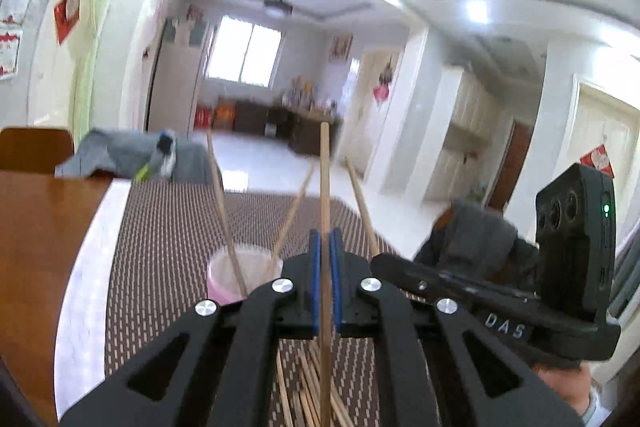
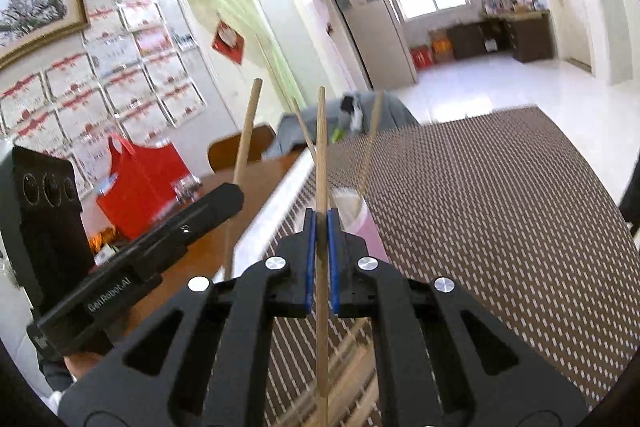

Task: Organize utensils
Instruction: 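Raise both chopsticks into the pink cup, opening the left then the right gripper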

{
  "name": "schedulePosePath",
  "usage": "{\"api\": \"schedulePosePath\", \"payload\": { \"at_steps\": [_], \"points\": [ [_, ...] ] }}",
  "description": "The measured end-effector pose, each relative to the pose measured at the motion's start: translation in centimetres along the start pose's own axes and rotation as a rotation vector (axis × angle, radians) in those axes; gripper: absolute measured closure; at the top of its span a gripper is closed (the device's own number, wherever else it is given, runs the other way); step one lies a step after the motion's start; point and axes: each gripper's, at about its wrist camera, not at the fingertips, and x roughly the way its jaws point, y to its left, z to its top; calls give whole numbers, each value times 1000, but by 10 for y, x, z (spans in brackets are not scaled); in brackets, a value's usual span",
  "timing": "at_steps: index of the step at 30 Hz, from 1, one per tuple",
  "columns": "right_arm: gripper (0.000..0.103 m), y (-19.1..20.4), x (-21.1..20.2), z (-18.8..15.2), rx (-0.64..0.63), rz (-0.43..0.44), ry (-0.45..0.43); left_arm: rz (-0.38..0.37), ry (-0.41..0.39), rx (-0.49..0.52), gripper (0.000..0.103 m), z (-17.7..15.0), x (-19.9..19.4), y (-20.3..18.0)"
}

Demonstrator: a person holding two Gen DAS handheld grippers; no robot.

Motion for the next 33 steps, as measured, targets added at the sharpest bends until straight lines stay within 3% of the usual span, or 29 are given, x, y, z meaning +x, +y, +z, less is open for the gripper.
{"api": "schedulePosePath", "payload": {
  "at_steps": [10,20,25,33],
  "points": [
    [97,12,40,29,-17,17,-225,43,-253,-29,98,36,13,17],
    [97,21,65,44,-49,-7,-347,166,-443,-14,98,40,32,21],
    [97,19,72,44,-64,-38,-392,233,-474,4,98,36,43,24],
    [97,11,84,39,-46,-58,-419,253,-439,26,98,20,59,29]
  ]
}}
